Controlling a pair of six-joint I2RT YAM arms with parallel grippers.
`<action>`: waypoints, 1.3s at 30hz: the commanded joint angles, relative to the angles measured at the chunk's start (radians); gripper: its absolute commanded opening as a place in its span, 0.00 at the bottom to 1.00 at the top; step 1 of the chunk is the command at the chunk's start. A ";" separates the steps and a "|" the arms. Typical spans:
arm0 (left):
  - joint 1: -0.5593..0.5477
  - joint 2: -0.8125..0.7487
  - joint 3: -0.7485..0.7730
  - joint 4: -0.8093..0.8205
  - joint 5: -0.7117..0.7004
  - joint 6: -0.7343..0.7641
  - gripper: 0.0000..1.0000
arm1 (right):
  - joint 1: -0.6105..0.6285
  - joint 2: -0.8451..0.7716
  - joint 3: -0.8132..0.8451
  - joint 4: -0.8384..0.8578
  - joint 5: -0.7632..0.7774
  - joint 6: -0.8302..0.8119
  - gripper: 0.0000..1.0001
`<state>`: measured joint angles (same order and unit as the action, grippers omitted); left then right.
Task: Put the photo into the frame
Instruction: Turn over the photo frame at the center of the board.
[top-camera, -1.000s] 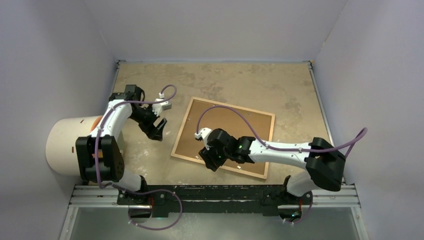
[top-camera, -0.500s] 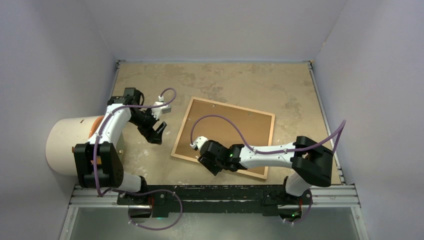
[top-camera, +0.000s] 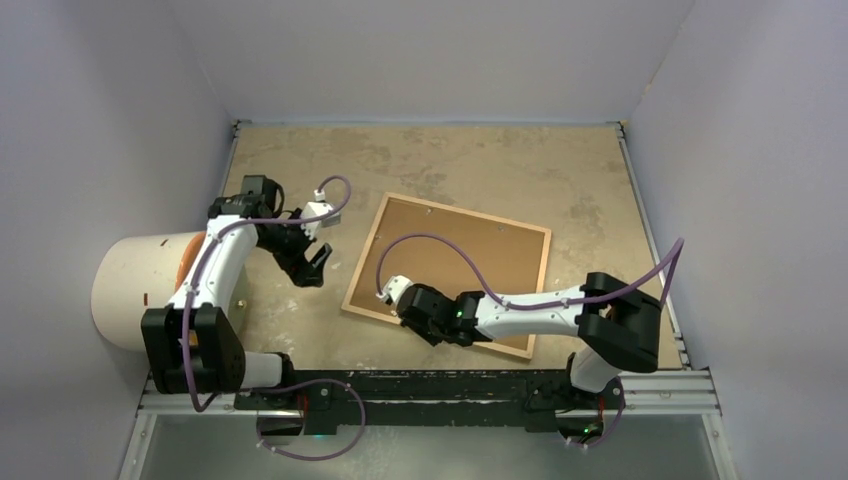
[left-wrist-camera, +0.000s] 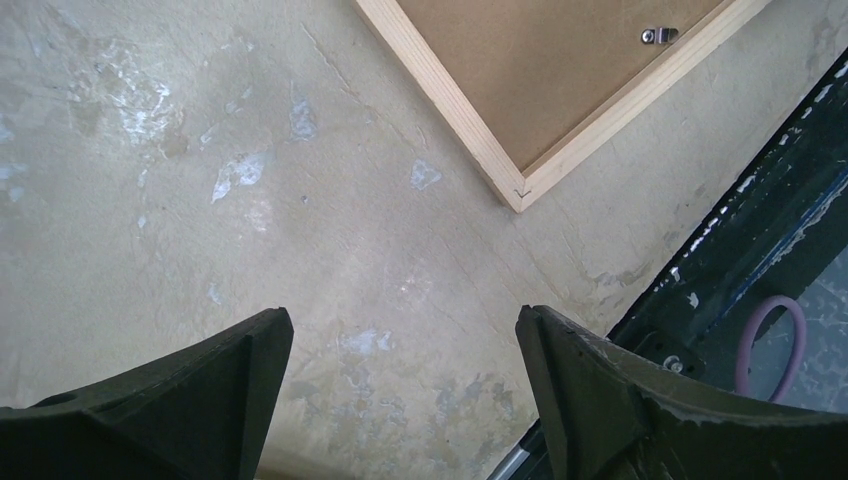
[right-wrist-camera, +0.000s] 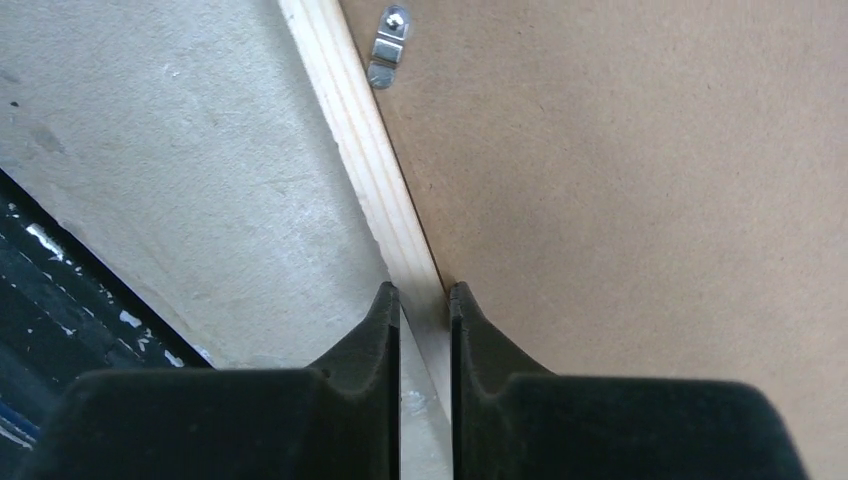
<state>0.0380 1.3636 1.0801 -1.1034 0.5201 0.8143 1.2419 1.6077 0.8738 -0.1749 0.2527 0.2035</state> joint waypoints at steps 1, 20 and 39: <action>0.000 -0.078 -0.036 0.022 0.043 0.061 0.90 | -0.007 0.001 0.030 -0.017 0.048 0.012 0.04; -0.002 -0.569 -0.205 0.131 0.294 0.829 0.98 | -0.125 -0.142 0.437 -0.200 -0.271 0.061 0.00; -0.228 -0.476 -0.199 0.356 0.183 1.016 0.82 | -0.233 -0.116 0.611 -0.283 -0.448 0.098 0.00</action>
<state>-0.1154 0.8524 0.8677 -0.8333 0.7494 1.8442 1.0237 1.5013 1.3972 -0.4950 -0.1505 0.2955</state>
